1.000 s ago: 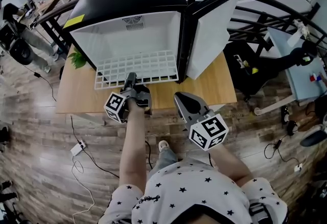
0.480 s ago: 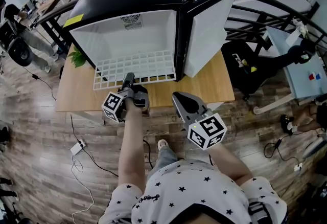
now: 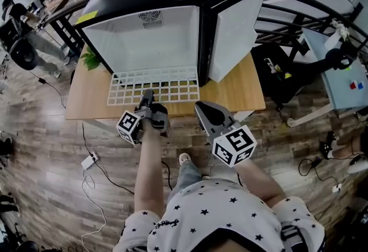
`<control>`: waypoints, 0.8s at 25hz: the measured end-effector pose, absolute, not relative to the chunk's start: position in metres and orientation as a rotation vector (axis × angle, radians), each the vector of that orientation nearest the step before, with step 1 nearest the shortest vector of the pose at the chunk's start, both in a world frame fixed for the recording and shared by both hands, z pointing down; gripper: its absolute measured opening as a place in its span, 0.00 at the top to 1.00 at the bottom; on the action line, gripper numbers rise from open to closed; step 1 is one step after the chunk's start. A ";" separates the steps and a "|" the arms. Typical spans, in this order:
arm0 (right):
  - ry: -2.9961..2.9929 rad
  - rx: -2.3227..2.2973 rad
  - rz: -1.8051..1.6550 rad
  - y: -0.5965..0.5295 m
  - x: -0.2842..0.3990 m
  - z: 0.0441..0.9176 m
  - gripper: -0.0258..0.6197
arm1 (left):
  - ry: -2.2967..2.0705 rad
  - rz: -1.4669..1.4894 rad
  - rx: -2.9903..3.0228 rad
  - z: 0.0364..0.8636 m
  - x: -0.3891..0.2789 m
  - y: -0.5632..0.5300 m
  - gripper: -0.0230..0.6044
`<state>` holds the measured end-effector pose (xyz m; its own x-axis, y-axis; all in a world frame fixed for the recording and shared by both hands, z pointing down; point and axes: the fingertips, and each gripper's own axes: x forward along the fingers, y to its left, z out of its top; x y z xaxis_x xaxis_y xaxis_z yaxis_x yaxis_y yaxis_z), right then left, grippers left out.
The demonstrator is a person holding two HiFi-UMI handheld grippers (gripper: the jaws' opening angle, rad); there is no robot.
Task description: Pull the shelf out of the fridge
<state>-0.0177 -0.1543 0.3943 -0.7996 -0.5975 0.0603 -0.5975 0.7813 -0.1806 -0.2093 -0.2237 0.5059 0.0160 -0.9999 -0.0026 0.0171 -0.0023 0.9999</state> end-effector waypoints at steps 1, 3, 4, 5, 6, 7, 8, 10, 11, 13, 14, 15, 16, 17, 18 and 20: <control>2.964 -0.992 -0.301 -0.151 -0.016 0.395 0.93 | -1.176 -1.217 1.206 0.505 -0.206 -0.220 0.91; 2.956 -0.990 -0.303 -0.142 -0.008 0.398 0.93 | -1.165 -1.232 1.214 0.504 -0.197 -0.209 0.91; 2.951 -0.988 -0.302 -0.137 -0.004 0.400 0.93 | -1.161 -1.238 1.224 0.505 -0.193 -0.203 0.91; 2.947 -0.986 -0.298 -0.132 -0.001 0.401 0.93 | -1.158 -1.242 1.238 0.505 -0.190 -0.198 0.91; 2.943 -0.986 -0.294 -0.129 0.001 0.400 0.93 | -1.153 -1.245 1.250 0.504 -0.188 -0.194 0.91; 2.941 -0.989 -0.293 -0.128 0.001 0.399 0.93 | -1.148 -1.247 1.255 0.502 -0.187 -0.192 0.91; 2.940 -0.995 -0.295 -0.128 0.001 0.397 0.93 | -1.143 -1.248 1.253 0.500 -0.187 -0.190 0.91; 2.938 -1.010 -0.305 -0.128 0.003 0.395 0.93 | -1.137 -1.249 1.238 0.496 -0.185 -0.187 0.91; 2.937 -1.014 -0.309 -0.127 0.004 0.394 0.93 | -1.135 -1.249 1.233 0.496 -0.183 -0.184 0.91; 2.934 -1.016 -0.313 -0.121 0.009 0.394 0.93 | -1.133 -1.255 1.238 0.493 -0.179 -0.176 0.91; 2.934 -1.014 -0.311 -0.117 0.012 0.394 0.93 | -1.134 -1.260 1.247 0.490 -0.177 -0.172 0.91; 2.935 -1.011 -0.308 -0.113 0.014 0.394 0.93 | -1.138 -1.265 1.257 0.487 -0.175 -0.168 0.91; 2.935 -1.008 -0.304 -0.109 0.017 0.394 0.93 | -1.144 -1.270 1.260 0.485 -0.173 -0.163 0.91; 2.936 -1.006 -0.298 -0.104 0.020 0.394 0.93 | -1.151 -1.275 1.254 0.485 -0.171 -0.158 0.91; 2.937 -1.003 -0.293 -0.099 0.023 0.393 0.93 | -1.156 -1.281 1.243 0.486 -0.169 -0.152 0.91; 2.940 -0.995 -0.281 -0.088 0.029 0.393 0.93 | -1.155 -1.296 1.226 0.488 -0.165 -0.140 0.91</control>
<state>0.0293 -0.0880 0.3931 -0.7957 -0.6048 0.0337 -0.6002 0.7798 -0.1780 -0.1647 -0.1395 0.4882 -0.0185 -0.9970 -0.0746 0.0400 -0.0753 0.9964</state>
